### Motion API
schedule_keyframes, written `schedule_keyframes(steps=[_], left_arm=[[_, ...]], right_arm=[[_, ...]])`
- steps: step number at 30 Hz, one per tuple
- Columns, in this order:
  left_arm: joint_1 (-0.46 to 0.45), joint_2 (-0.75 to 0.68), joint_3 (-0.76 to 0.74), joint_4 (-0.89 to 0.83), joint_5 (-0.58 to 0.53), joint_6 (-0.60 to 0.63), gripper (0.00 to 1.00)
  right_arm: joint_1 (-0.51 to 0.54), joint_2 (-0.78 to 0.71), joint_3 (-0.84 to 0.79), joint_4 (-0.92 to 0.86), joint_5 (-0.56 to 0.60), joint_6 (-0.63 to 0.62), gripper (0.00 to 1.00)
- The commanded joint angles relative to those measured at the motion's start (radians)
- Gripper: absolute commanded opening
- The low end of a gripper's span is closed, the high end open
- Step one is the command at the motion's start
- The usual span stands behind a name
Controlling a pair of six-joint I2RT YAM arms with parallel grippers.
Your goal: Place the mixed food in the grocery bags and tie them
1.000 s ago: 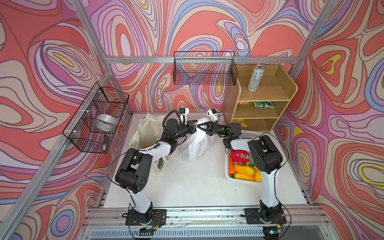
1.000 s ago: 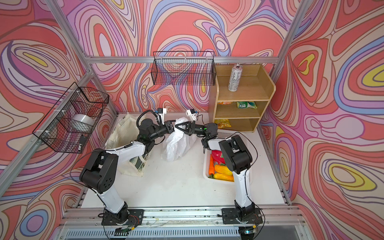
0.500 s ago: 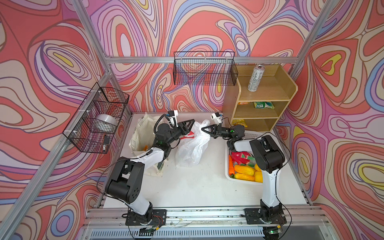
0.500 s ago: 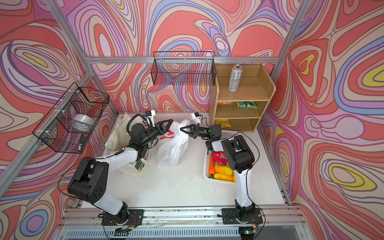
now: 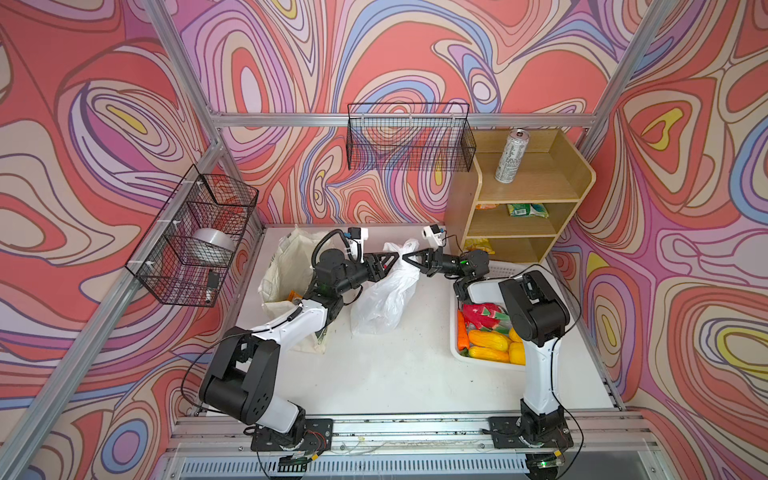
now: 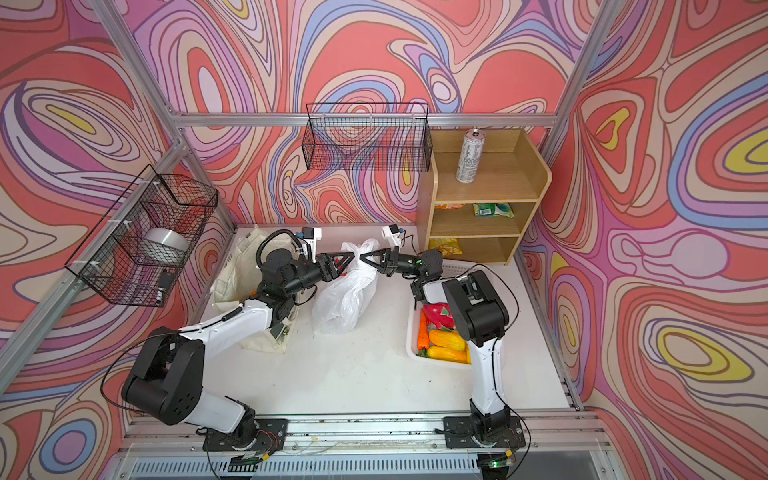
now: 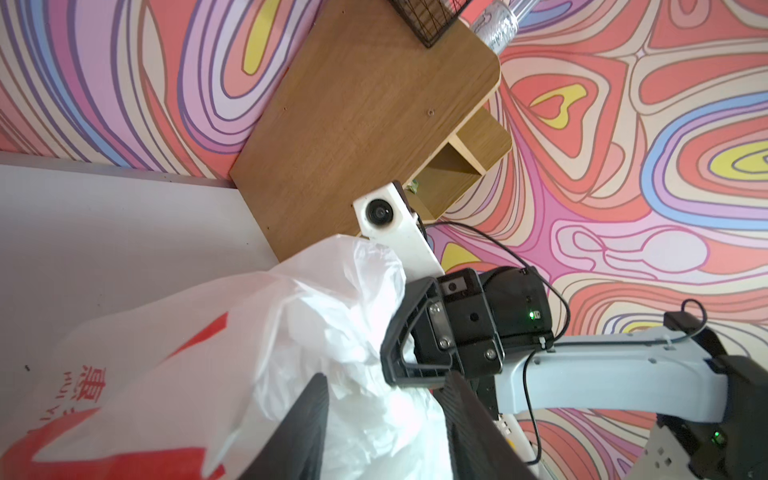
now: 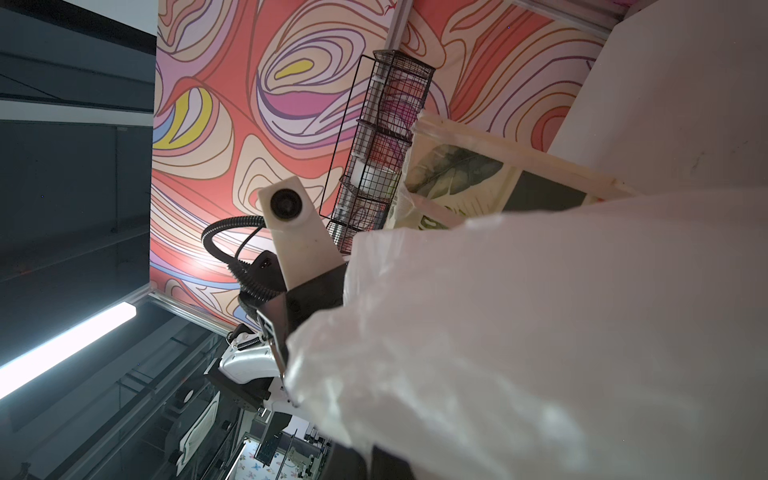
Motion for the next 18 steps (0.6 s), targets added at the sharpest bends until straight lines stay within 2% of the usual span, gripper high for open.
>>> schedule_keyframes(steps=[1,5,9,14,18], left_arm=[[-0.011,-0.026,-0.023,-0.032,-0.052,0.052,0.49],[-0.010,-0.001,-0.021,0.002,-0.083,0.043,0.47],[-0.009,0.025,-0.011,0.035,-0.093,0.014,0.27],[-0.006,0.058,0.007,0.037,-0.101,-0.008,0.24],[-0.004,0.088,0.025,0.063,-0.086,-0.023,0.27]], right_arm=[[0.005,-0.014,-0.005,0.014,0.007,0.002,0.00],[0.005,-0.018,-0.011,0.014,0.007,0.000,0.00],[0.005,-0.018,-0.014,0.014,0.009,-0.002,0.00],[0.005,-0.020,-0.016,0.013,0.008,-0.007,0.00],[0.005,-0.022,-0.019,0.014,0.006,-0.009,0.00]])
